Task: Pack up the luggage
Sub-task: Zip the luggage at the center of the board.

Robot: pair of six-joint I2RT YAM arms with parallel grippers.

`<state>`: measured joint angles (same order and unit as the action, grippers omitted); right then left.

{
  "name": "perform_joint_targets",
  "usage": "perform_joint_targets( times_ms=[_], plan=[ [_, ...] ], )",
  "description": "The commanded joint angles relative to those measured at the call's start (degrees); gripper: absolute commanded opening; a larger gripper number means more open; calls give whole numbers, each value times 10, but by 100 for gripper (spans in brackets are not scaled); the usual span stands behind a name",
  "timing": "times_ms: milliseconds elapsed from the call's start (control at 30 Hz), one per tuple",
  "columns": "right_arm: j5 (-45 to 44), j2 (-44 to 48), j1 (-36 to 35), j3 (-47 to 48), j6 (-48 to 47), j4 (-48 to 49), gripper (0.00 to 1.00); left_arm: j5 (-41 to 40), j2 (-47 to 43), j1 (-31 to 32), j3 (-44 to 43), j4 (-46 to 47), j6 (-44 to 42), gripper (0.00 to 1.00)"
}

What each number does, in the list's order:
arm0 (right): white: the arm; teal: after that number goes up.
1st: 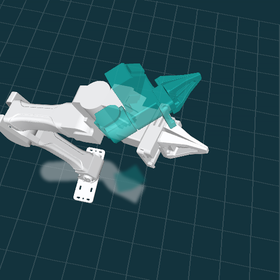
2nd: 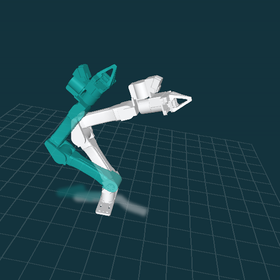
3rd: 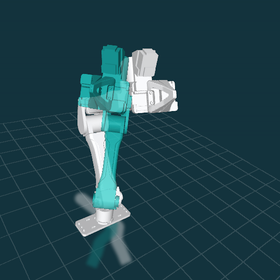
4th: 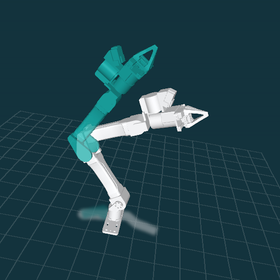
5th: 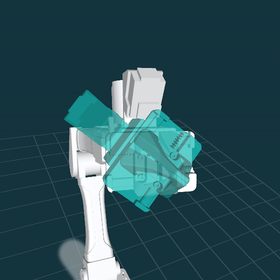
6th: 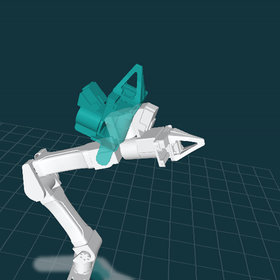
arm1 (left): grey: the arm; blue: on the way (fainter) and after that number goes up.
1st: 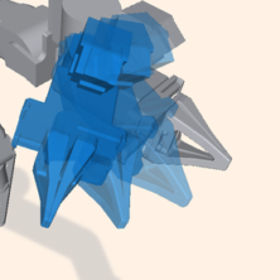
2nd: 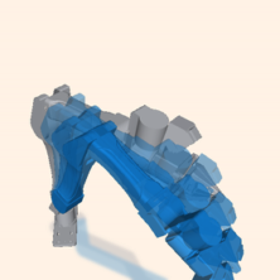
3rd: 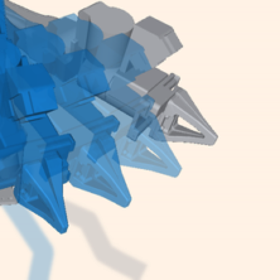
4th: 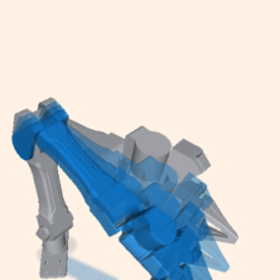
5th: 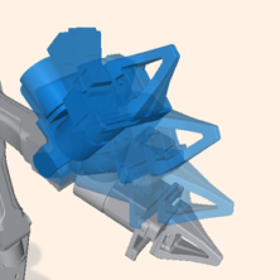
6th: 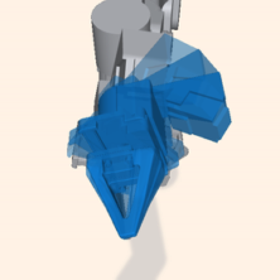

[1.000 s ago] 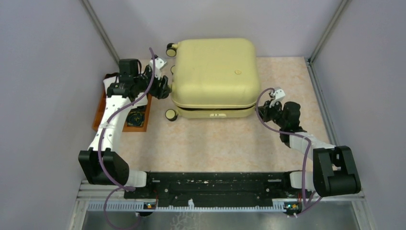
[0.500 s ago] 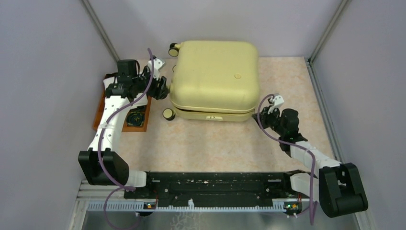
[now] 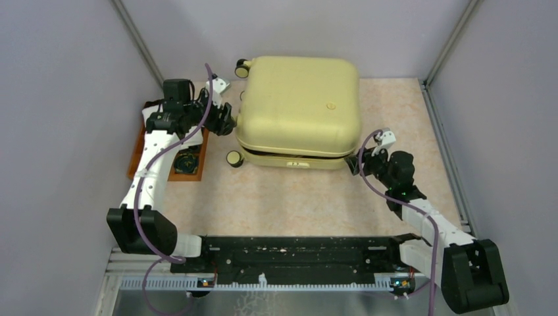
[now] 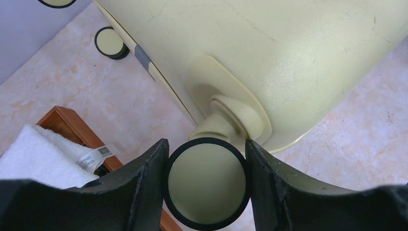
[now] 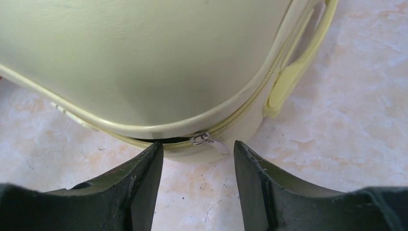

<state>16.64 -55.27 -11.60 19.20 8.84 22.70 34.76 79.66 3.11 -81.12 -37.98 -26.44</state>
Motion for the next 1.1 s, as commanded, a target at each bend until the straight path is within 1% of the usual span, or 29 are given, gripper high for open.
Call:
perform_joint_targets(
  times_ms=[0, 67, 133, 200, 300, 367, 400, 533, 633, 767, 900, 1067],
  plan=[
    [31, -41, 20, 38, 10, 32, 57, 15, -23, 6, -41, 90, 15, 0],
    [37, -41, 22, 34, -5, 53, 58, 13, -24, 5, -41, 90, 15, 0],
    [70, -44, 35, 32, -6, 84, 59, 8, -26, 4, -43, 92, 16, 0],
    [103, -59, 50, 42, -1, 93, 58, 4, -25, 2, -47, 92, 15, 0],
    [154, -84, 64, 50, 6, 108, 49, 2, -22, -2, -55, 90, 13, 0],
    [173, -97, 64, 55, 13, 107, 43, 1, -21, -4, -59, 90, 10, 0],
    [180, -104, 64, 54, 19, 106, 41, -1, -21, -4, -61, 90, 9, 0],
    [163, -107, 65, 41, 41, 90, 43, -7, -19, -8, -64, 93, 7, 0],
    [128, -68, 64, 7, 59, 89, 44, -7, -18, -9, -65, 92, 7, 0],
    [131, -32, 64, -20, 69, 89, 46, -5, -15, -10, -67, 94, 9, 0],
    [125, -43, 64, -10, 66, 74, 49, -2, -15, -10, -68, 94, 11, 0],
    [109, -83, 66, 16, 34, 77, 50, -5, -19, -11, -64, 90, 5, 0]
  ],
)
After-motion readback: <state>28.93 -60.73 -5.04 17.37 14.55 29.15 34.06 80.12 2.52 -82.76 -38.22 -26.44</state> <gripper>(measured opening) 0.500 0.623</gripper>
